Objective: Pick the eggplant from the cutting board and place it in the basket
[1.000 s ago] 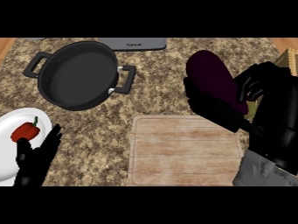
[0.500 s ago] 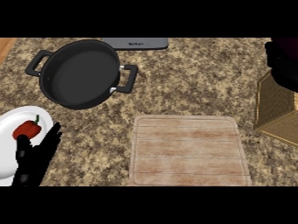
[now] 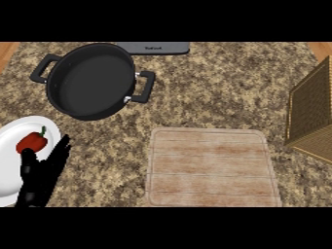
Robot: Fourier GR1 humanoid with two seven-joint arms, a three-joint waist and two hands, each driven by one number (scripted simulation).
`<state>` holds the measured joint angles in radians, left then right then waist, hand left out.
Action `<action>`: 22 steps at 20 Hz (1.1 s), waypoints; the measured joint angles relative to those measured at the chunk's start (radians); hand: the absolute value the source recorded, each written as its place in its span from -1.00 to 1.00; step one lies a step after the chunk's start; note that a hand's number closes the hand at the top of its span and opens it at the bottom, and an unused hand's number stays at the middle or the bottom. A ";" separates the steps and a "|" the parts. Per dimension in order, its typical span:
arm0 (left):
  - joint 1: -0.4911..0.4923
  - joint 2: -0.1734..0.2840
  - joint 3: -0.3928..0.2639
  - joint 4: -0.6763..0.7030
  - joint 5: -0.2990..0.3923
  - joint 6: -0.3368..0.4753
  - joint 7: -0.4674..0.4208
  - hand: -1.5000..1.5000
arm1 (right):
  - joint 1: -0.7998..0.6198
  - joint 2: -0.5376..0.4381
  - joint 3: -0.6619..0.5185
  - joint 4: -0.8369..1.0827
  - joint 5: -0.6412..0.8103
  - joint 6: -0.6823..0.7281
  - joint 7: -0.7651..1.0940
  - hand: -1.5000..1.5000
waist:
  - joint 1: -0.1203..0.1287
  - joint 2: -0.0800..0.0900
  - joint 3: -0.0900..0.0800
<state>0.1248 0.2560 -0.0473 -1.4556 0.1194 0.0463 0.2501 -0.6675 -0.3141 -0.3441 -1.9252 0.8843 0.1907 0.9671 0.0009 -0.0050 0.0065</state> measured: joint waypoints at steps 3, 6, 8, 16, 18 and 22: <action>0.001 0.001 0.011 0.009 0.000 -0.013 -0.010 0.00 | 0.040 -0.021 -0.038 0.048 -0.037 -0.021 -0.055 1.00 | 0.001 0.000 0.000; 0.004 0.000 0.014 0.010 -0.004 -0.025 -0.026 0.00 | 0.042 -0.035 -0.073 0.129 -0.068 -0.066 -0.107 1.00 | 0.004 0.001 0.000; 0.001 -0.005 0.013 0.008 -0.010 -0.020 -0.017 0.00 | 0.042 -0.038 -0.107 0.189 -0.092 -0.111 -0.144 1.00 | 0.005 0.001 0.000; 0.004 -0.019 0.014 -0.006 -0.032 -0.013 -0.002 0.00 | 0.125 -0.005 -0.203 0.300 -0.227 -0.253 -0.304 1.00 | 0.004 0.001 0.000; 0.007 -0.018 0.020 -0.010 -0.028 -0.021 0.002 0.00 | 0.153 -0.010 -0.221 0.335 -0.259 -0.272 -0.357 1.00 | 0.003 0.001 0.000; 0.002 -0.025 0.025 0.001 -0.028 -0.028 -0.008 0.00 | 0.186 -0.048 -0.239 0.426 -0.227 -0.318 -0.398 1.00 | 0.005 0.002 0.000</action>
<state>0.1269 0.2308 -0.0227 -1.4545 0.0914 0.0187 0.2424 -0.4819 -0.3624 -0.5828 -1.4995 0.6570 -0.1271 0.5695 0.0056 -0.0032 0.0070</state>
